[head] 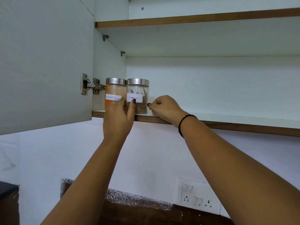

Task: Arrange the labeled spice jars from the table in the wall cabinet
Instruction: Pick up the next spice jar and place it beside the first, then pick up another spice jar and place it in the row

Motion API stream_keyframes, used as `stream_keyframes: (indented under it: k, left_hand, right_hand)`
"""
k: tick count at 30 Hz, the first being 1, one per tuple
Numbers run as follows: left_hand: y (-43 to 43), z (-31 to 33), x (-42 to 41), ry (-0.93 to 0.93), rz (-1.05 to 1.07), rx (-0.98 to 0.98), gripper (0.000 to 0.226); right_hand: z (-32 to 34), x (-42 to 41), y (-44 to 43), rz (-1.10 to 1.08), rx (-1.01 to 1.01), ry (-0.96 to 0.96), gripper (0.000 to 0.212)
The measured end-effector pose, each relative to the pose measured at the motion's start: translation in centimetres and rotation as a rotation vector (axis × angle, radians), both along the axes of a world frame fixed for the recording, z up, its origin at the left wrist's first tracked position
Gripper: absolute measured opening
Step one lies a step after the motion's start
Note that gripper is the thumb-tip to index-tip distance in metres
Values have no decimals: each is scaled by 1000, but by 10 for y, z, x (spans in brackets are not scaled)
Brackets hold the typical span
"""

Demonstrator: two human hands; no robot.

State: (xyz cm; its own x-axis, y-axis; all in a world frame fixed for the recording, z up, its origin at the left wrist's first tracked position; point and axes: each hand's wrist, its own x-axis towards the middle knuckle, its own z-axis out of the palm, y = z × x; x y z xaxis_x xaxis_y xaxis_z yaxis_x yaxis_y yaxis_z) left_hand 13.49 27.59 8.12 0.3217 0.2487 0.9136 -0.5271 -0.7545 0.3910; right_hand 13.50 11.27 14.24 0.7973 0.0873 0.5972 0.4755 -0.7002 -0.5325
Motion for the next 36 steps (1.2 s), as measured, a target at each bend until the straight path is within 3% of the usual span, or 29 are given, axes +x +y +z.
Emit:
stream_keyframes:
  k: [4,9,14,17,20,26,30,36]
  left_hand:
    - [3,1,-4,-2,-37,36,49]
    - [5,6,-9,33,-87,45,38]
    - [10,6,-23,65,-182,23,26]
    - [2,-13,-40,-6,-176,7,23]
    - [-15,-33,-62,-7,-303,-53,13]
    - [-46,-70,-108,111,-540,-94,20]
    - [-62,-108,-137,228,-731,-151,17]
    - [-78,-162,-168,361,-885,-217,16]
  right_hand:
    - [-4,-5,1,3,-18,-46,21]
    - [-16,-25,-3,-93,13,-183,15]
    - [-31,-60,-9,56,207,-277,12]
    - [-46,-86,-13,204,268,-272,10]
    - [-67,-108,-16,241,223,-273,14]
    - [-109,-151,-35,305,297,-222,25]
    - [-155,-179,-50,233,209,-190,24]
    - [-209,-211,-63,218,276,-119,24]
